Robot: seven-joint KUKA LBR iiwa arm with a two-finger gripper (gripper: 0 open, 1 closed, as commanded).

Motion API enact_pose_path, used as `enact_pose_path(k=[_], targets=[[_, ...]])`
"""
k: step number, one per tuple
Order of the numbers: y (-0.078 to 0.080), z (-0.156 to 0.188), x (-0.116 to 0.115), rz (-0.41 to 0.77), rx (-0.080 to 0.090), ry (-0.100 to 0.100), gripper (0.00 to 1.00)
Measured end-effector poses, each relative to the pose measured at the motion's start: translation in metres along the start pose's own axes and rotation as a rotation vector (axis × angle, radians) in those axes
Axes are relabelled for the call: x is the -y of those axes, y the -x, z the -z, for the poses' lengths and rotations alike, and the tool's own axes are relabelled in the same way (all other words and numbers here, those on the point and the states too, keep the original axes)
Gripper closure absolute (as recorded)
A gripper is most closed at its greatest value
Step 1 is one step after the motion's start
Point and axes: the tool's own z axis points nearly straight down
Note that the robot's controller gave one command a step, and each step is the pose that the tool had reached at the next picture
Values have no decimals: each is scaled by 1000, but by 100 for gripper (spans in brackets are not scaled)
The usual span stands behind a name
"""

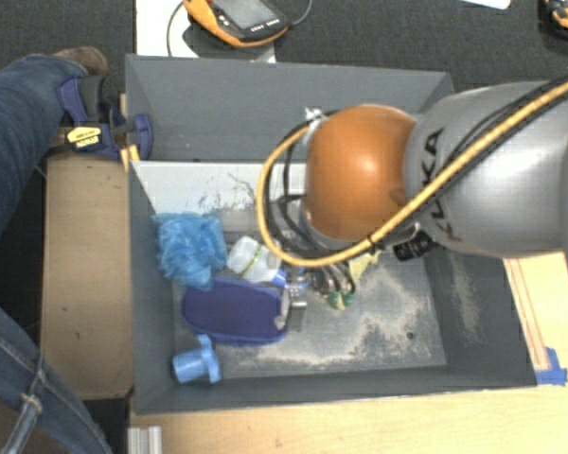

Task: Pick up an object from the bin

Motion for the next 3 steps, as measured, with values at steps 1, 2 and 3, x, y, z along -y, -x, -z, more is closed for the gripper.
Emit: enact_pose_path(k=[1, 2, 3], targets=[[2, 5, 1, -5, 8, 1, 0], [-21, 10, -31, 11, 6, 0, 0], [-35, 21, -69, 124, 11, 0, 0]])
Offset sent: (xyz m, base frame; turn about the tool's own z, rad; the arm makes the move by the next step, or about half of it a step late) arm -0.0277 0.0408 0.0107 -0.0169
